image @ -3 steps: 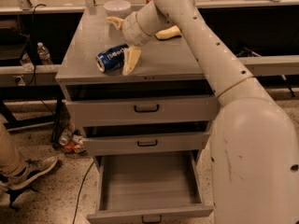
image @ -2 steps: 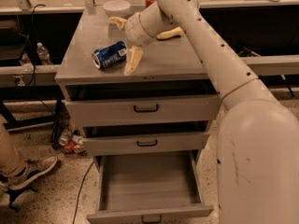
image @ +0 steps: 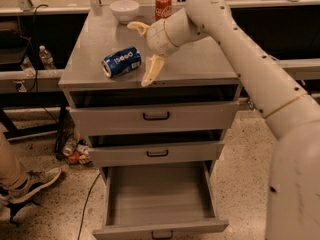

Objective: Pick pepsi can from bottom drawer and place on counter

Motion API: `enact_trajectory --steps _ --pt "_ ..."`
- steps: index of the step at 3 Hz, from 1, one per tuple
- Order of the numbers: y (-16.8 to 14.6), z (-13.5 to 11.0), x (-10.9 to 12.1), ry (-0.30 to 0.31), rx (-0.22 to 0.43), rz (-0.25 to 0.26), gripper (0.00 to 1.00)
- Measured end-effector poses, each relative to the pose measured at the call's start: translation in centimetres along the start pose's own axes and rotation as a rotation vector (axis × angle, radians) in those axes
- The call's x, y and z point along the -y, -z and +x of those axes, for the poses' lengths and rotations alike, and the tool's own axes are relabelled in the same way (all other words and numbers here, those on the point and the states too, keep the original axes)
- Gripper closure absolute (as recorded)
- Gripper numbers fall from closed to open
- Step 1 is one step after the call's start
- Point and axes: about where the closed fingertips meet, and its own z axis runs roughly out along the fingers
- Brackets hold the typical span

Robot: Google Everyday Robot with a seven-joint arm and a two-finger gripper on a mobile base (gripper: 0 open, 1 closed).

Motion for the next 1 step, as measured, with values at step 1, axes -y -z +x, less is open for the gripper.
enact_trajectory --steps 1 --pt "2.74 0.0 -2.33 -0.058 0.016 0.102 0.0"
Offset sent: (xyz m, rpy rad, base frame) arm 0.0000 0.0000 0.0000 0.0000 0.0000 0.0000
